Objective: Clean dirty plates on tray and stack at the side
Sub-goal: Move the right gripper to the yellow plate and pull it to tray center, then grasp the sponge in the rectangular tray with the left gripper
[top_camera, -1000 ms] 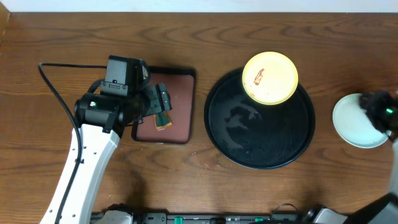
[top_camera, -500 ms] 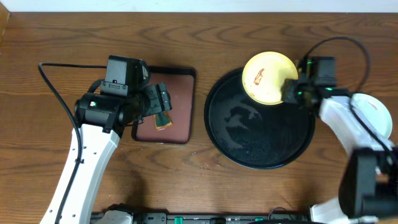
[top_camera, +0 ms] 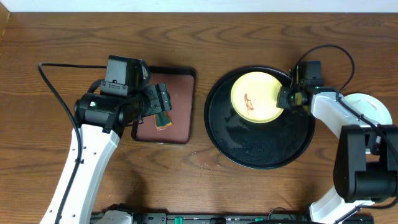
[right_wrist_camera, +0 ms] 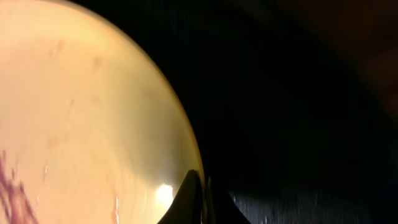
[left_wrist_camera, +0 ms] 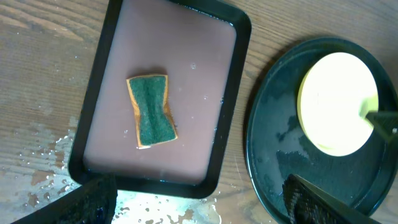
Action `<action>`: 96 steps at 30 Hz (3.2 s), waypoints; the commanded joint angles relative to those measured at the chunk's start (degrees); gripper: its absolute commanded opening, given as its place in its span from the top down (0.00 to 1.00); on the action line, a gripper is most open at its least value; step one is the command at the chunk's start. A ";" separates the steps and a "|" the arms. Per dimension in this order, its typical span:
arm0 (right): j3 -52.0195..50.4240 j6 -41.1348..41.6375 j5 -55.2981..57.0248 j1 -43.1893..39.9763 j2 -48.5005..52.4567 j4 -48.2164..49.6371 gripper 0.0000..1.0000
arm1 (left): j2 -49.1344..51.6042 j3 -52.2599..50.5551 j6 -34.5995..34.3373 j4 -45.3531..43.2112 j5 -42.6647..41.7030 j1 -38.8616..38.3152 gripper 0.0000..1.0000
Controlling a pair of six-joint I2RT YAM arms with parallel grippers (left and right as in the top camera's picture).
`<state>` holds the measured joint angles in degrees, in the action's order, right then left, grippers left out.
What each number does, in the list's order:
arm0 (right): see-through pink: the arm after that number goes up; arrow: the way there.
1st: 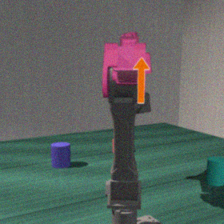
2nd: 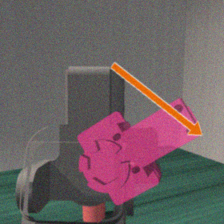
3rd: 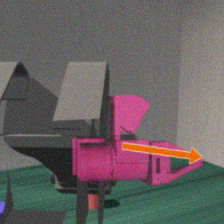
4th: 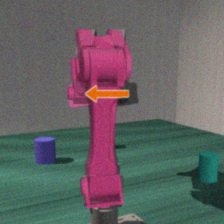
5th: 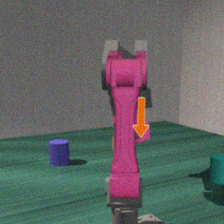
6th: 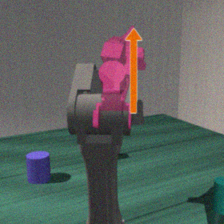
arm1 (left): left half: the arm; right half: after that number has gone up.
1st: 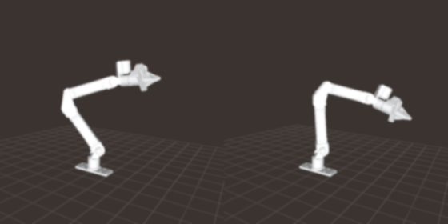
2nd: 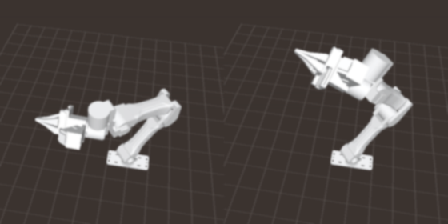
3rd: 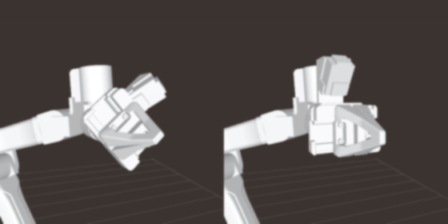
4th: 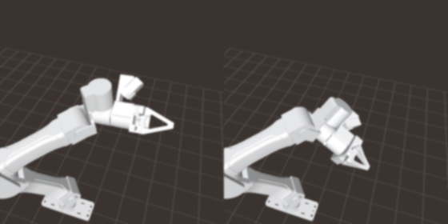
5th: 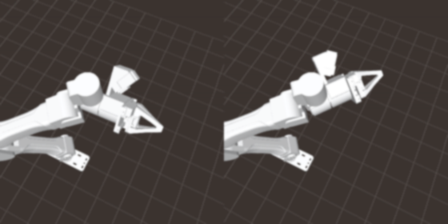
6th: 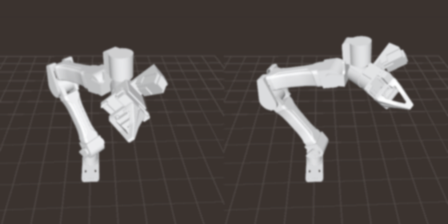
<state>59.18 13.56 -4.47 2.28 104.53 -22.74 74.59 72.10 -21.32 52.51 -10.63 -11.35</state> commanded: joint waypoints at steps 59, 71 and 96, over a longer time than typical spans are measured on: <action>-0.48 6.21 7.06 6.97 -0.17 -17.59 0.99 | 9.81 -5.64 0.28 -1.60 10.75 -3.52 0.14; -0.48 3.52 6.97 7.19 -0.17 -17.14 0.99 | 31.74 -7.15 0.28 -18.62 11.82 -3.41 0.66; -0.46 3.54 6.32 7.19 -0.17 -17.09 0.99 | 26.05 -9.51 -5.40 -7.52 7.56 -3.50 0.49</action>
<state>60.05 18.17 -4.51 9.30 103.22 -39.70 99.63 65.71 -21.28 45.84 -2.68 -14.81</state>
